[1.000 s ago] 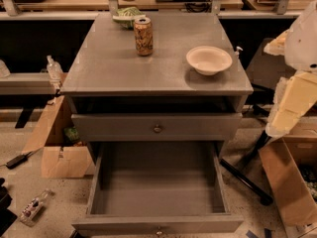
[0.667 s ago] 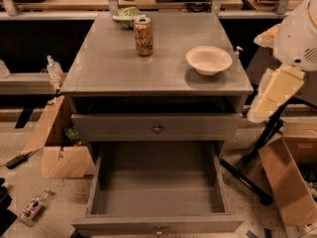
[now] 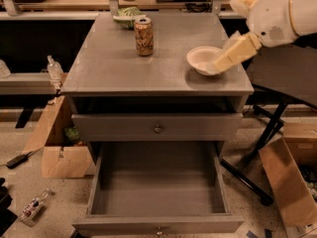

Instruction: Place orange can into middle drawer

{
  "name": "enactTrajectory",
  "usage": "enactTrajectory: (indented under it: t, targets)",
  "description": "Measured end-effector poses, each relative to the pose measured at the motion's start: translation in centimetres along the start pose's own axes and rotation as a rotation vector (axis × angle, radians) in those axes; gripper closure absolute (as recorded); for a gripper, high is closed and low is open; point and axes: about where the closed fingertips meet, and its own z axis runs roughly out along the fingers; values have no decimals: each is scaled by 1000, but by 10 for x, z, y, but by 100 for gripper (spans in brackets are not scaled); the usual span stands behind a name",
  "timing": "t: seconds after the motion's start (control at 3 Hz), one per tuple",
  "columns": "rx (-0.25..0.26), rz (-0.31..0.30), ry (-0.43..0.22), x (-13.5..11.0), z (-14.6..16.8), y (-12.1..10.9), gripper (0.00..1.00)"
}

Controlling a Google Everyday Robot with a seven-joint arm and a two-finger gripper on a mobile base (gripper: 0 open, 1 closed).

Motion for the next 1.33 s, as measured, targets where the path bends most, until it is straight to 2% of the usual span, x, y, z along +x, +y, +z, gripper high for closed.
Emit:
enactTrajectory:
  t: [0.33, 0.67, 1.0, 1.33]
  targets:
    - [102, 25, -187, -30, 22, -32, 0]
    - [174, 32, -225, -41, 23, -50, 0]
    - [174, 32, -225, -41, 23, -51, 0]
    - [162, 88, -264, -35, 62, -71, 0]
